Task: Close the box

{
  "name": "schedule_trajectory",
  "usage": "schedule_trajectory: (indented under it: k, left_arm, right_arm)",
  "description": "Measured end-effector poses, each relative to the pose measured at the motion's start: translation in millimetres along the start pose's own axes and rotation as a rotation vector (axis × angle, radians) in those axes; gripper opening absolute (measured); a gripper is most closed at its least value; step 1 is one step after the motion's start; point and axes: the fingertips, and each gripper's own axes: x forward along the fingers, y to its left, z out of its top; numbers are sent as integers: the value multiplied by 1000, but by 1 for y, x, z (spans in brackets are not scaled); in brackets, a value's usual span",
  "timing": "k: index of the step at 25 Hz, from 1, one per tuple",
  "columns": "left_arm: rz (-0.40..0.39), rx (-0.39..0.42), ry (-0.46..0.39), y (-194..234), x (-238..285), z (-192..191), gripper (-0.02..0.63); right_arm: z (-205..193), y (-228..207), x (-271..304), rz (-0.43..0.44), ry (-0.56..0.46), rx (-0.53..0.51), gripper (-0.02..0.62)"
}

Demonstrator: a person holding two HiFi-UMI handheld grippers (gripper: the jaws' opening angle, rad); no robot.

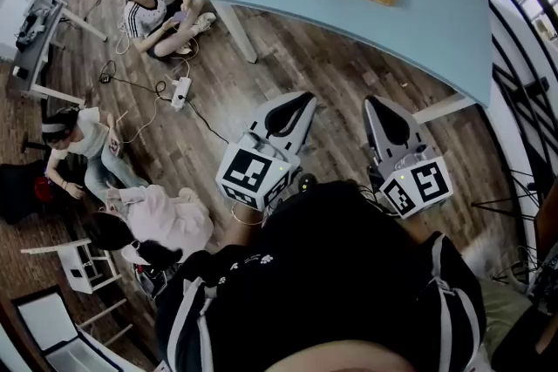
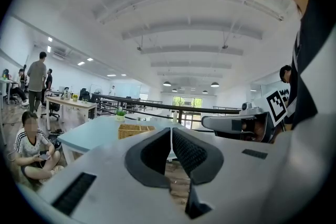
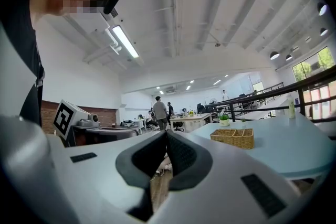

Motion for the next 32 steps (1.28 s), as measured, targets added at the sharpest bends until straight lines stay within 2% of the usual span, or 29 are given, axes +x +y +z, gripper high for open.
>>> schedule_trajectory:
  k: [7, 12, 18, 24, 32]
  left_arm:
    - [10, -35, 13, 28, -21, -9, 18]
    - [5, -69, 24, 32, -22, -17, 19]
    - [25, -76, 51, 47, -11, -26, 20]
    - [71, -89, 70, 77, 9, -23, 20]
    - [40, -81, 108, 106, 70, -25, 21]
  right_arm:
    - [-8, 20, 21, 3, 22, 5, 9]
    - [-12, 17, 24, -10, 50, 9, 16]
    - [-18, -3, 43, -4, 63, 28, 26]
    - [-17, -20, 77, 46, 65, 48, 40]
    - [-20, -73, 117, 38, 83, 70, 49]
